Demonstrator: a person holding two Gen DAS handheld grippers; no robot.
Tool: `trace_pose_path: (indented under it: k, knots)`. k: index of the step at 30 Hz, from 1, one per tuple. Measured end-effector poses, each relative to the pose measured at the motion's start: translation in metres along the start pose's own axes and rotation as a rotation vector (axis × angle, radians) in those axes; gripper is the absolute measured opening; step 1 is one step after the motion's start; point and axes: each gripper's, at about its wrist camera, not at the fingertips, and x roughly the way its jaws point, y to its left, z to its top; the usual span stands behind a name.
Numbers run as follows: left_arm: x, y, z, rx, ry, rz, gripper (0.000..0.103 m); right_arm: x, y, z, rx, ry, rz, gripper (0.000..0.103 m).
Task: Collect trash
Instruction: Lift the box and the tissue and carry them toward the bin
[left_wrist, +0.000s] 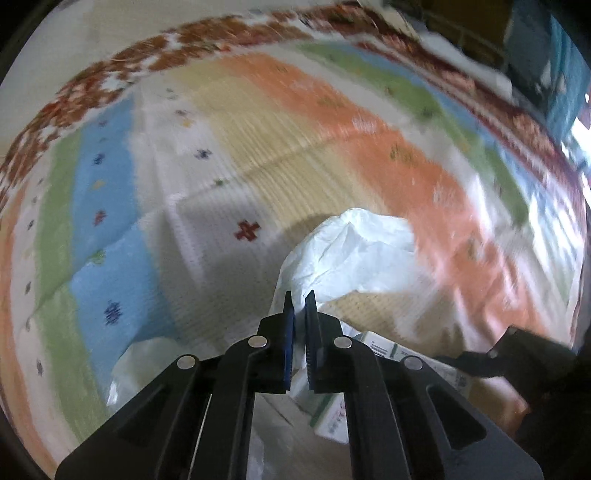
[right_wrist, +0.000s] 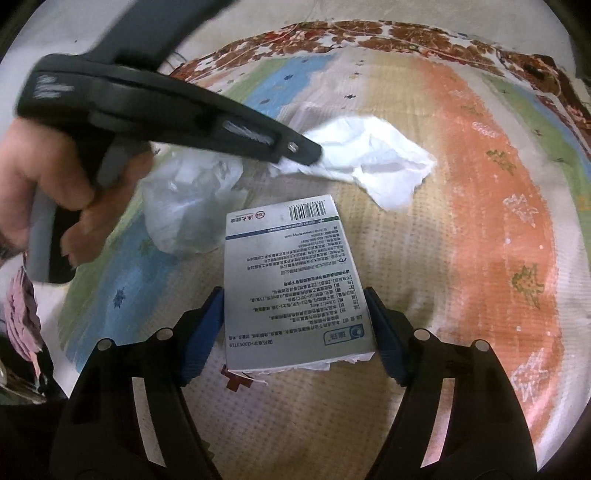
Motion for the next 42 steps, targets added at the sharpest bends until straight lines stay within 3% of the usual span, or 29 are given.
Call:
trace_pose_path:
  k: [6, 13, 19, 27, 36, 42]
  knots:
    - [-0.055, 0.002, -0.01, -0.131, -0.119, -0.008, 0.004, -0.023, 0.002, 0.0, -0.02, -0.017, -0.064, 0.069]
    - [-0.11, 0.006, -0.034, -0.199, -0.178, -0.05, 0.004, -0.055, 0.007, 0.007, -0.013, -0.055, -0.119, 0.069]
    - [-0.16, 0.016, -0.074, -0.305, -0.225, -0.056, 0.004, -0.084, 0.02, 0.003, 0.015, -0.079, -0.198, 0.069]
    - [-0.198, 0.022, -0.132, -0.458, -0.248, -0.076, 0.004, -0.133, 0.053, -0.011, 0.013, -0.112, -0.172, 0.069]
    - [-0.239, 0.005, -0.183, -0.478, -0.282, -0.04, 0.004, -0.189, 0.089, -0.023, -0.031, -0.177, -0.165, 0.069]
    - [-0.257, 0.003, -0.206, -0.574, -0.264, -0.049, 0.004, -0.219, 0.1, -0.035, -0.013, -0.206, -0.138, 0.069]
